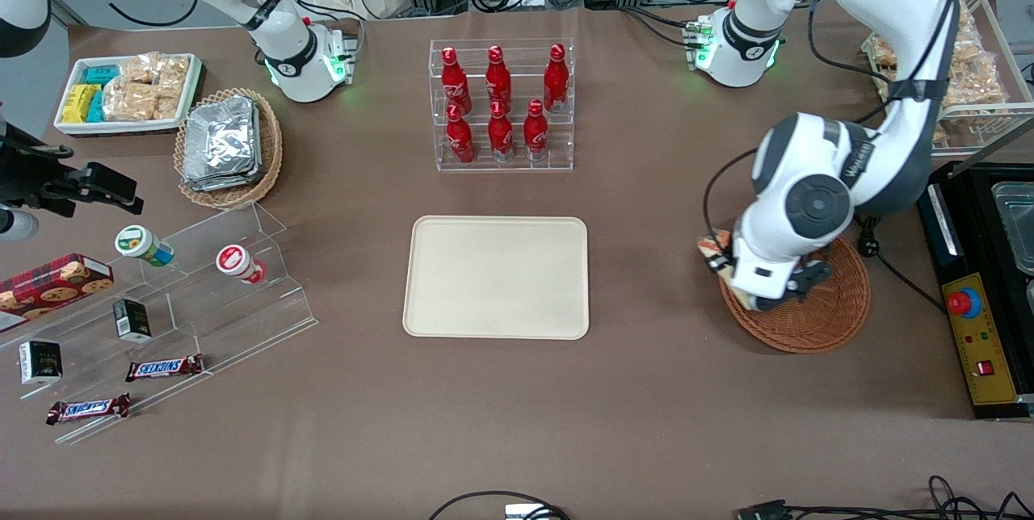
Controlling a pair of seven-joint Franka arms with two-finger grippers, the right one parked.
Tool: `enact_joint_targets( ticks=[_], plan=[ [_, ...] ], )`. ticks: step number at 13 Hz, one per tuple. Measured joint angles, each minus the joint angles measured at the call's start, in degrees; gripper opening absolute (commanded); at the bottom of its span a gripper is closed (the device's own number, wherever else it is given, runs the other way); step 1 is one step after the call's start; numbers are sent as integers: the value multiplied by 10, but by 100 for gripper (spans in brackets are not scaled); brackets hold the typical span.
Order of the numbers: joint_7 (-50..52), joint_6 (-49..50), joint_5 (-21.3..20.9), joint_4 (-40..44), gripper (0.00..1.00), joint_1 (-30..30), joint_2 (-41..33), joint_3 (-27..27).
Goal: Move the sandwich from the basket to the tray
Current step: 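Lift the sandwich out of the basket and carry it toward the tray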
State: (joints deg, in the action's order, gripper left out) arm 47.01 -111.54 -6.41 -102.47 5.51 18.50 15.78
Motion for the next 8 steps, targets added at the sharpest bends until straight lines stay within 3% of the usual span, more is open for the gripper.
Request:
enact_joint_targets(
  ticks=[3,8],
  plan=[
    [2,0,1,59,0,44,39,22],
    [1,-19,-1,176,0,133,169,24]
  ],
)
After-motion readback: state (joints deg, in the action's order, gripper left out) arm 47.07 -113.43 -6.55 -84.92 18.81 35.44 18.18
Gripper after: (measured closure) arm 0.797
